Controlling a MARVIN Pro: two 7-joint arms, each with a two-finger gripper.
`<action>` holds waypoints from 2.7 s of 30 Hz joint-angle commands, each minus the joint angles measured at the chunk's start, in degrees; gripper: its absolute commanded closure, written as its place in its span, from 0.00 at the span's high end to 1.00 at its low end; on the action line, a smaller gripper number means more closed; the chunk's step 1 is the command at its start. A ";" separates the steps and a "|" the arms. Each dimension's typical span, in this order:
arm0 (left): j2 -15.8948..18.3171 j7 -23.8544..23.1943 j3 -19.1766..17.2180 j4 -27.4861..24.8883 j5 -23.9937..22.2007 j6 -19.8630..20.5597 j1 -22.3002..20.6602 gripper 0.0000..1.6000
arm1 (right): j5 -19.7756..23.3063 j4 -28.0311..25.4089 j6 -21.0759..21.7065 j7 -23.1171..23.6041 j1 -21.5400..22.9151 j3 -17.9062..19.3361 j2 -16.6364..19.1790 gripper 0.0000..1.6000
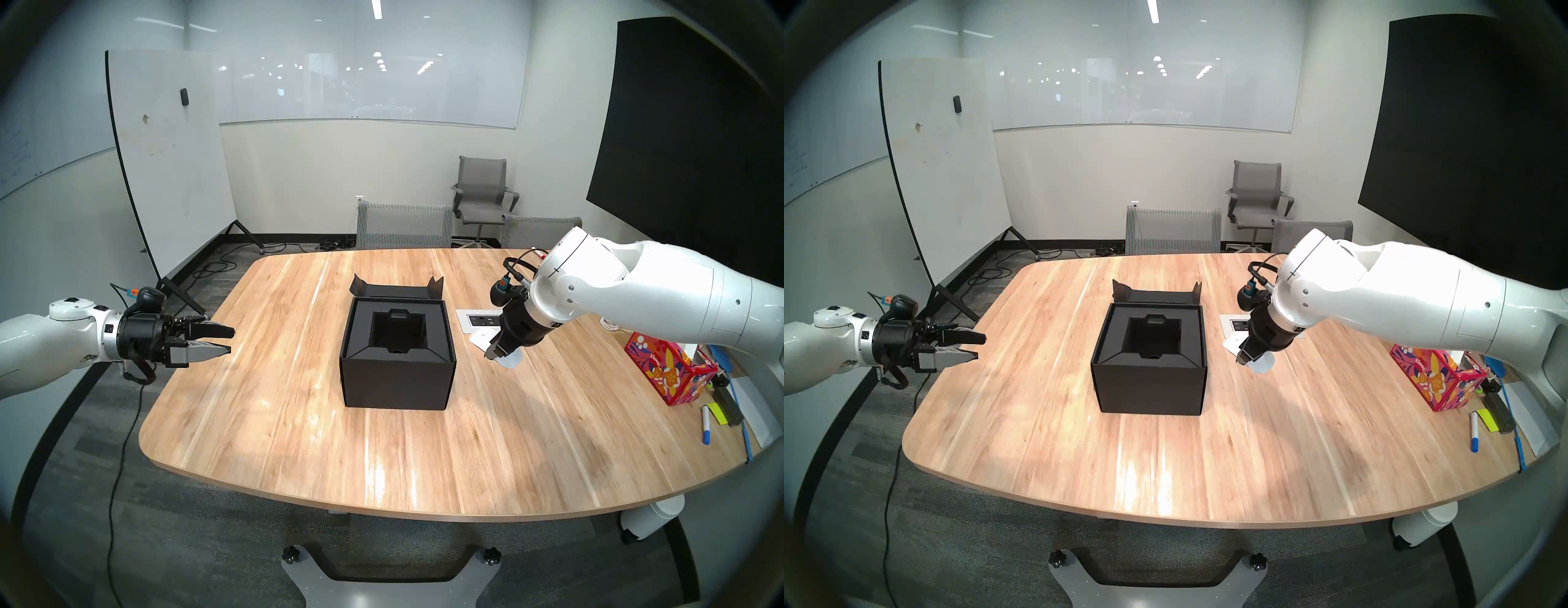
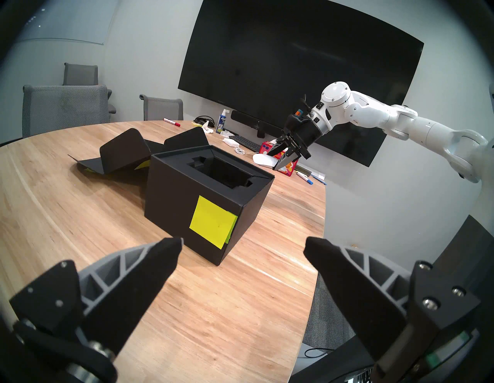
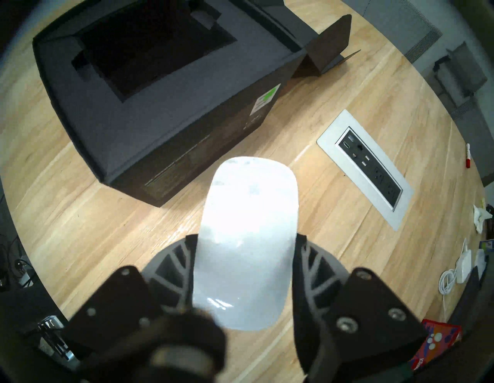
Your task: Open the box and place the mouse inside
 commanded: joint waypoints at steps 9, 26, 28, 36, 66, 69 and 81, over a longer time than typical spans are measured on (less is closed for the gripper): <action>-0.15 -0.01 -0.62 -0.12 -0.40 0.01 -0.66 1.00 | -2.60 6.09 -0.13 7.23 10.19 -4.45 -6.30 0.00; -0.15 -0.01 -0.62 -0.13 -0.42 0.02 -0.66 1.00 | -6.98 14.89 -0.13 17.36 15.49 -10.62 -15.21 0.00; -0.15 -0.01 -0.63 -0.13 -0.42 0.02 -0.66 1.00 | -7.33 15.46 -0.13 17.91 15.45 -10.69 -15.79 0.00; -0.15 -0.01 -0.63 -0.13 -0.45 0.03 -0.66 1.00 | -10.32 20.04 -0.40 22.88 15.40 -12.20 -20.35 0.00; -0.14 0.00 -0.64 -0.14 -0.49 0.05 -0.66 1.00 | -12.42 23.65 -5.94 24.48 12.42 -9.83 -26.58 0.00; -0.14 0.00 -0.64 -0.14 -0.49 0.05 -0.66 1.00 | -12.50 23.98 -6.31 24.62 12.26 -9.74 -26.89 0.00; -0.14 0.00 -0.64 -0.14 -0.49 0.05 -0.66 1.00 | -13.53 27.32 -8.71 26.35 11.74 -10.00 -29.57 0.00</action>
